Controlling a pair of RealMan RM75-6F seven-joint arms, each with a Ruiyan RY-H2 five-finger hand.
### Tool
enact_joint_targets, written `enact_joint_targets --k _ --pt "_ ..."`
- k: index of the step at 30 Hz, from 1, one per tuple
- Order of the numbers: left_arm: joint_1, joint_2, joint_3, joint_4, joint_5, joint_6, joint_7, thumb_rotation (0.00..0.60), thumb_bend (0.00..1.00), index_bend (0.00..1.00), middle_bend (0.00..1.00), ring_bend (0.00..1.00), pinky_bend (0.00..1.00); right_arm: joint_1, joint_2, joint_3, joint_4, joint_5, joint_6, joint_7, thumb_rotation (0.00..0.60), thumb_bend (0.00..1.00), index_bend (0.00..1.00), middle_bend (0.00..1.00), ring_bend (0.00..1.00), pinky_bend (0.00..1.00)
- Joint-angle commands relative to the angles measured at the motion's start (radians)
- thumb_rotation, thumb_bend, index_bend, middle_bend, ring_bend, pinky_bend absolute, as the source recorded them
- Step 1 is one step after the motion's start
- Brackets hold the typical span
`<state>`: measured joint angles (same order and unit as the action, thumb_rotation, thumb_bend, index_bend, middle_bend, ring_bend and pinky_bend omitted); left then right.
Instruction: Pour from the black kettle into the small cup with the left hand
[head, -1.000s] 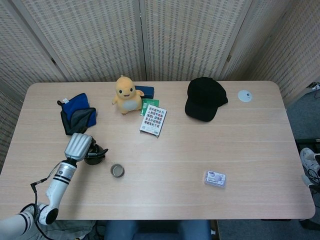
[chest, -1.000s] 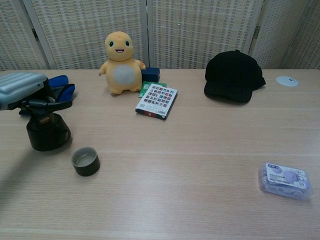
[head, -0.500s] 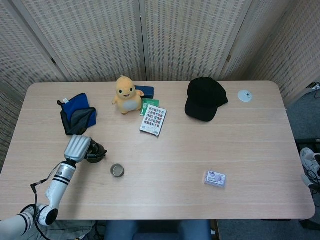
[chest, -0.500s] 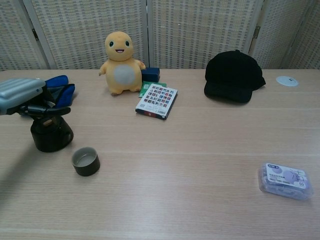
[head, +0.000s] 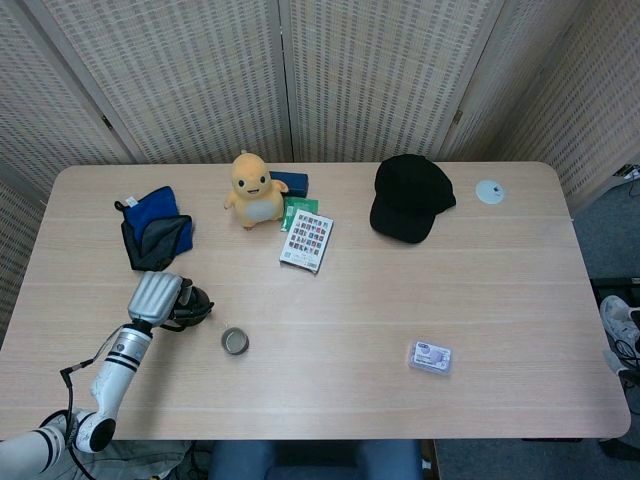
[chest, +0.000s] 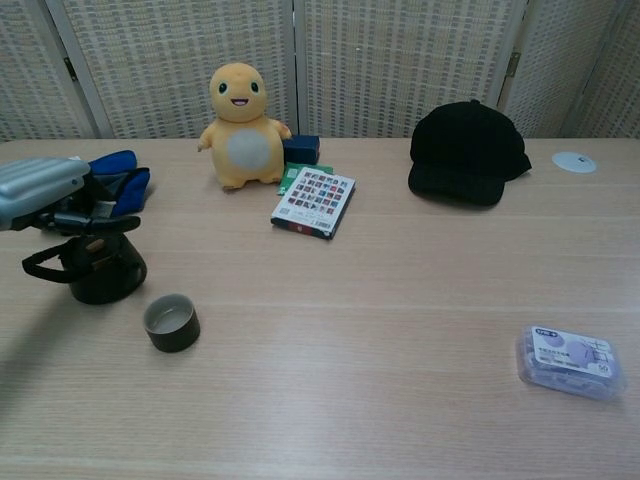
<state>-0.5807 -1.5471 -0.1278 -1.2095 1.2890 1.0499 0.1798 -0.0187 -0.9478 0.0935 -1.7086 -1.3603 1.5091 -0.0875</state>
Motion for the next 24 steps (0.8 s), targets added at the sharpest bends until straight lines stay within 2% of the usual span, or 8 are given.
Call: enact_joint_targets --k 1,8,14,16,18,20,22,24 --pt "0.002 0.006 0.000 -0.010 0.008 0.008 -0.007 0.122 0.15 0.65 0.72 0.62 0.13 0.001 0.000 0.000 0.000 0.000 -0.001 0.000 0.600 0.17 0.38 0.38 0.31 0.36" --pt "0.013 0.035 -0.009 -0.055 0.027 0.052 -0.022 0.126 0.15 0.51 0.51 0.45 0.13 0.004 0.000 0.001 -0.001 -0.004 -0.002 0.002 0.600 0.17 0.38 0.38 0.31 0.36" --pt "0.044 0.078 -0.024 -0.120 0.028 0.120 -0.013 0.179 0.15 0.45 0.47 0.40 0.12 0.006 0.001 0.000 0.004 -0.013 -0.003 0.010 0.600 0.17 0.38 0.38 0.31 0.36" --pt "0.059 0.093 -0.028 -0.150 0.015 0.136 0.000 0.251 0.15 0.42 0.44 0.38 0.12 0.008 0.002 -0.002 0.006 -0.017 -0.009 0.012 0.600 0.17 0.38 0.38 0.31 0.36" --pt "0.074 0.112 -0.026 -0.184 0.000 0.151 0.029 0.421 0.15 0.36 0.39 0.33 0.12 0.012 0.006 -0.006 0.004 -0.023 -0.018 0.020 0.600 0.17 0.38 0.38 0.31 0.36" --pt "0.095 0.138 -0.024 -0.236 -0.025 0.166 0.065 0.543 0.15 0.32 0.36 0.30 0.12 0.017 0.010 -0.009 0.005 -0.031 -0.028 0.029 0.600 0.17 0.38 0.38 0.31 0.36" --pt "0.118 0.165 -0.021 -0.294 -0.054 0.188 0.114 0.600 0.15 0.28 0.33 0.27 0.12 0.022 0.015 -0.012 0.007 -0.041 -0.036 0.042 0.600 0.17 0.38 0.38 0.31 0.35" --pt "0.144 0.183 -0.023 -0.346 -0.074 0.223 0.139 0.600 0.15 0.25 0.31 0.25 0.12 0.026 0.017 -0.013 0.009 -0.054 -0.040 0.061 0.600 0.17 0.38 0.38 0.31 0.35"
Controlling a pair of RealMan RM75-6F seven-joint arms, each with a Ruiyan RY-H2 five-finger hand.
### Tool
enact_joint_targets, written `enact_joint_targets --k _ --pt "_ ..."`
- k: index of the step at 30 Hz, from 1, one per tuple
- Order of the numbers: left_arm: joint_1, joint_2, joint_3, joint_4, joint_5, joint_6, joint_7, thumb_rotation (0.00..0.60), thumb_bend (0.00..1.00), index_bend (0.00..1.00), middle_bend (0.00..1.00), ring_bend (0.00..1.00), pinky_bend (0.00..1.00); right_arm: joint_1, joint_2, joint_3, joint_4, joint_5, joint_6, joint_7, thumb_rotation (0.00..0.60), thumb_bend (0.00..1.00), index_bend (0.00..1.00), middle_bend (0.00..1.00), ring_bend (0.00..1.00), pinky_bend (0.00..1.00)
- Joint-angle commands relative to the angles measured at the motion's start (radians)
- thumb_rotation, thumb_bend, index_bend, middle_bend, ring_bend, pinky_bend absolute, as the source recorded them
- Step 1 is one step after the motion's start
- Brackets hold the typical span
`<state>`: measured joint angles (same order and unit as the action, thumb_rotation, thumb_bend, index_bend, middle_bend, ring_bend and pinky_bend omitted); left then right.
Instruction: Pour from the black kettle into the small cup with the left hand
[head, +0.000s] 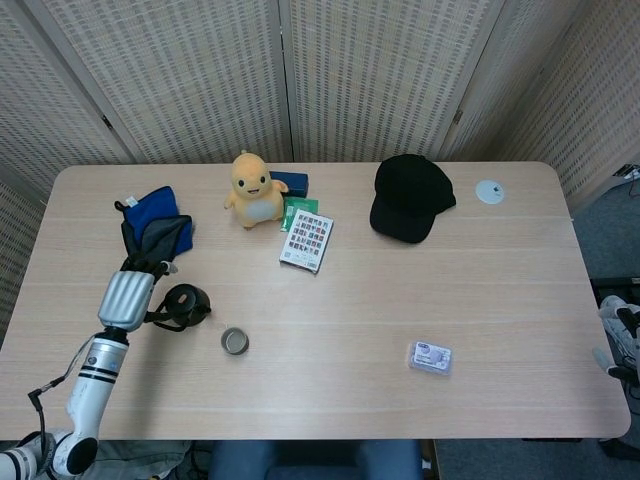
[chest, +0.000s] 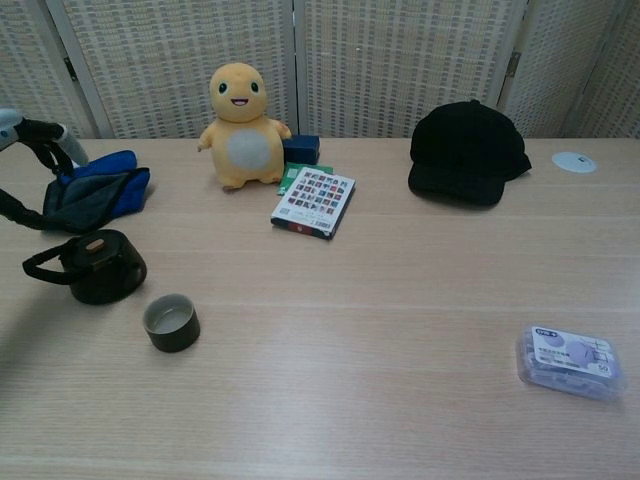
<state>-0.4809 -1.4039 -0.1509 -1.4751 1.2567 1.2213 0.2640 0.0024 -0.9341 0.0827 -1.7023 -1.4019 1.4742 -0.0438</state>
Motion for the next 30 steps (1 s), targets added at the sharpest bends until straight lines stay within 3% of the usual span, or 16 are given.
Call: enact_joint_targets --k 1,15,30 --pt "0.055 0.046 0.001 -0.100 -0.047 0.066 0.060 0.600 0.15 0.25 0.30 0.25 0.12 0.007 0.004 -0.004 0.004 -0.018 -0.006 0.023 0.600 0.17 0.38 0.38 0.31 0.35" --pt "0.193 0.115 0.078 -0.258 0.030 0.240 0.114 0.600 0.15 0.25 0.30 0.25 0.12 0.027 -0.032 -0.027 0.049 -0.132 0.016 0.077 0.600 0.17 0.38 0.38 0.31 0.34" --pt "0.254 0.124 0.103 -0.326 0.101 0.300 0.136 0.600 0.15 0.25 0.29 0.25 0.11 0.039 -0.067 -0.039 0.069 -0.177 0.032 0.078 0.600 0.17 0.38 0.38 0.31 0.34"
